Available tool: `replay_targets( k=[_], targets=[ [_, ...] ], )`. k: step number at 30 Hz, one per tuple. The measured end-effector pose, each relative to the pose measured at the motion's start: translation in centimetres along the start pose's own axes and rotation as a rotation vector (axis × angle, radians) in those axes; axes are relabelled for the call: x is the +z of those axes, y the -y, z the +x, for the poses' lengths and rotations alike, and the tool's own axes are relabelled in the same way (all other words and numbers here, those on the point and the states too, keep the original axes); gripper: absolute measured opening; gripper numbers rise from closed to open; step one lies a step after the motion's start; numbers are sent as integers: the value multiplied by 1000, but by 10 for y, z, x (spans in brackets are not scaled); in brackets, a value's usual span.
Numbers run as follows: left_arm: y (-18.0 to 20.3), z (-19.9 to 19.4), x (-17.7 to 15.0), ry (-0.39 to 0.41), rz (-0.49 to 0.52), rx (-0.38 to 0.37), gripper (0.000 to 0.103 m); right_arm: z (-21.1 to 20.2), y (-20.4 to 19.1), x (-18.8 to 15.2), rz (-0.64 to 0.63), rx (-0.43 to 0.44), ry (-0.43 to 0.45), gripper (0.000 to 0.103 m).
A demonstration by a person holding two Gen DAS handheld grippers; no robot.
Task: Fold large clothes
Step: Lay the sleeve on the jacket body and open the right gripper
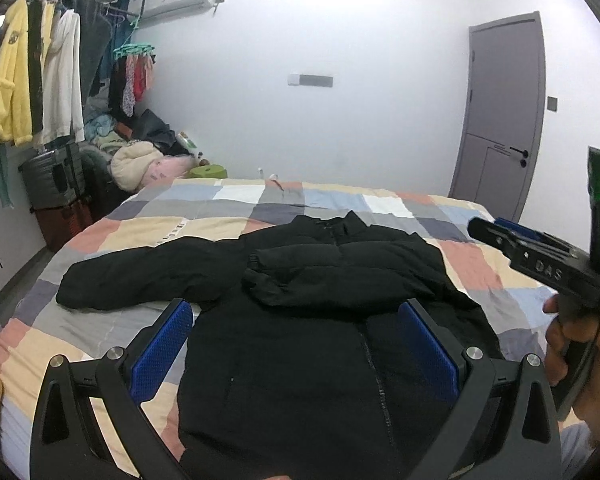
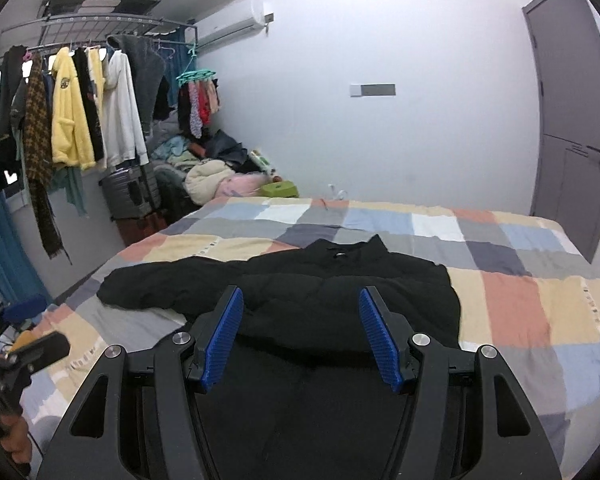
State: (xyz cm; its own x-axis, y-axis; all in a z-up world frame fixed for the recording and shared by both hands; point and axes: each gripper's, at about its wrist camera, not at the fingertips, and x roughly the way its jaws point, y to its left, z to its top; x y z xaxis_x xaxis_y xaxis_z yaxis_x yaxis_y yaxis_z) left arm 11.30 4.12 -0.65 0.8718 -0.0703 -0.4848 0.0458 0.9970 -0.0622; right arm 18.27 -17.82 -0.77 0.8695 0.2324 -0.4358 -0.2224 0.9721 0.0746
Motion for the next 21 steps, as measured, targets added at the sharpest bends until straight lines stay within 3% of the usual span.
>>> replay_targets(
  k=[13, 21],
  targets=[
    [16, 9, -38, -33, -8, -57, 103, -43, 9, -63, -15, -83, 15, 59],
    [11, 28, -58, -66, -35, -68, 103, -47, 17, -99, 53, -94, -14, 59]
  ],
)
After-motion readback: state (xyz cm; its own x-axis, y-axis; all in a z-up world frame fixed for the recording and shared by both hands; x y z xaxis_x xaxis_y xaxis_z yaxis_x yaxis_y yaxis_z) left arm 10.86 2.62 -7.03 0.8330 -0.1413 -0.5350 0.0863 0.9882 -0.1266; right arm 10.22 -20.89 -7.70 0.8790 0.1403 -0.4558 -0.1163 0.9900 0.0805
